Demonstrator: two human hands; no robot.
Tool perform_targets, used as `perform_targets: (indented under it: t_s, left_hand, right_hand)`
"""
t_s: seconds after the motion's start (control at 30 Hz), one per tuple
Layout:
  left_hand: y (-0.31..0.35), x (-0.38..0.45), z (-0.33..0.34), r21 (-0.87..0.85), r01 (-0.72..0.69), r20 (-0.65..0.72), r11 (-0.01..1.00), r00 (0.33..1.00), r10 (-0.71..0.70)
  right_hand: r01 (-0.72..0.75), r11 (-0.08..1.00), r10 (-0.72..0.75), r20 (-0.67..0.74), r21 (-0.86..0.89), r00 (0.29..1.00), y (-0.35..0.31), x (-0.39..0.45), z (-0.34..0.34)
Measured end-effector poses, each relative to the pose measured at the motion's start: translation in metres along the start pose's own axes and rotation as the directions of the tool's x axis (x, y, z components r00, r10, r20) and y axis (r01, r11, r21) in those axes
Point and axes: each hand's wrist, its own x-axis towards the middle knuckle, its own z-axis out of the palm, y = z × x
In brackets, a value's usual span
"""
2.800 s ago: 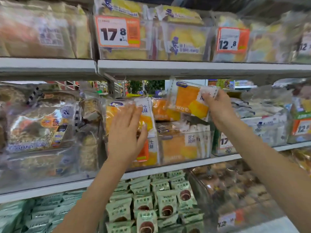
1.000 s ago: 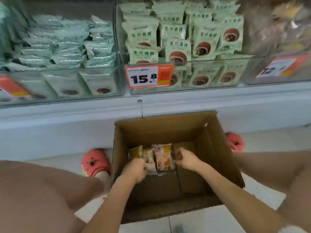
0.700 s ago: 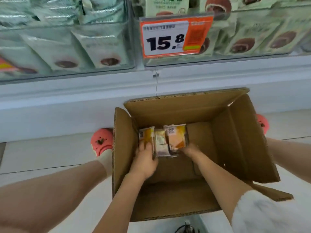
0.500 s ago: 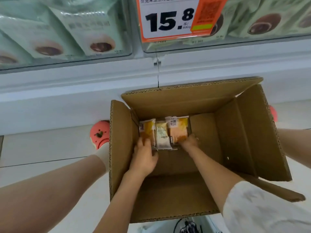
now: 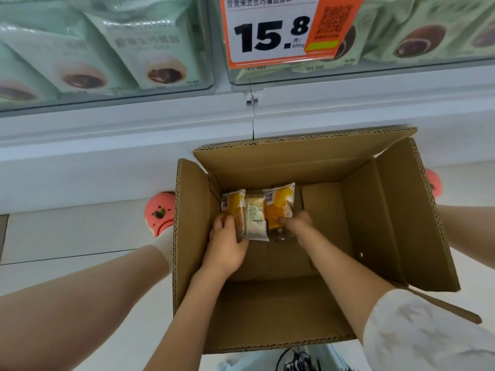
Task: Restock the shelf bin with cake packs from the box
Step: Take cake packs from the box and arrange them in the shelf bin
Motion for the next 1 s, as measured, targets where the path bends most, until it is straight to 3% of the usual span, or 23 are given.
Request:
perform_targets:
  t_s: [0.13, 0.23, 0.3, 0.37, 0.47, 0.57, 0.67, 0.8, 0.9, 1.0]
  left_hand:
    - [0.006, -0.003, -0.002, -0.06, 0.005, 0.003, 0.998, 1.0, -0.005]
    - [0.019, -0.008, -0.004, -0.281, 0.062, 0.085, 0.958, 0.996, -0.04]
    - [0.03, -0.015, -0.006, -0.471, 0.17, 0.25, 0.866, 0.967, -0.054]
    - [0.041, -0.023, -0.005, -0.63, 0.216, 0.377, 0.746, 0.925, 0.051]
    - [0.054, -0.031, -0.002, -0.832, 0.09, 0.198, 0.547, 0.97, 0.141]
    - [0.063, -0.038, -0.017, -0.922, 0.012, 0.087, 0.387, 0.98, 0.177]
    - [0.068, -0.043, -0.035, -0.919, -0.026, 0.088, 0.393, 0.96, 0.268]
    - [0.088, -0.06, -0.039, -0.941, -0.046, 0.081, 0.336, 0.931, 0.355]
    - [0.103, -0.071, -0.03, -0.915, -0.135, -0.046, 0.381, 0.971, 0.234]
    - [0.109, -0.079, -0.025, -0.844, -0.266, -0.258, 0.466, 0.963, 0.083]
  right_hand:
    - [-0.065, 0.995, 0.063, 0.031, 0.073, 0.998, -0.007, -0.028, -0.021]
    - [-0.095, 0.927, 0.025, 0.193, 0.364, 0.981, -0.008, -0.063, -0.052]
    - [-0.107, 0.841, -0.108, 0.358, 0.53, 0.928, -0.006, -0.09, -0.068]
    - [-0.053, 0.807, -0.261, 0.436, 0.588, 0.861, -0.006, -0.111, -0.075]
    - [0.093, 0.802, -0.424, 0.453, 0.59, 0.784, -0.013, -0.133, -0.079]
    - [0.208, 0.786, -0.479, 0.36, 0.583, 0.8, -0.022, -0.141, -0.094]
    - [0.316, 0.66, -0.562, 0.169, 0.681, 0.81, -0.03, -0.145, -0.123]
    - [0.607, 0.693, -0.657, -0.007, 0.389, 0.754, -0.038, -0.163, -0.132]
    - [0.724, 0.635, -0.679, -0.252, 0.271, 0.69, -0.04, -0.169, -0.123]
    - [0.787, 0.606, -0.706, -0.375, 0.119, 0.6, -0.042, -0.175, -0.12]
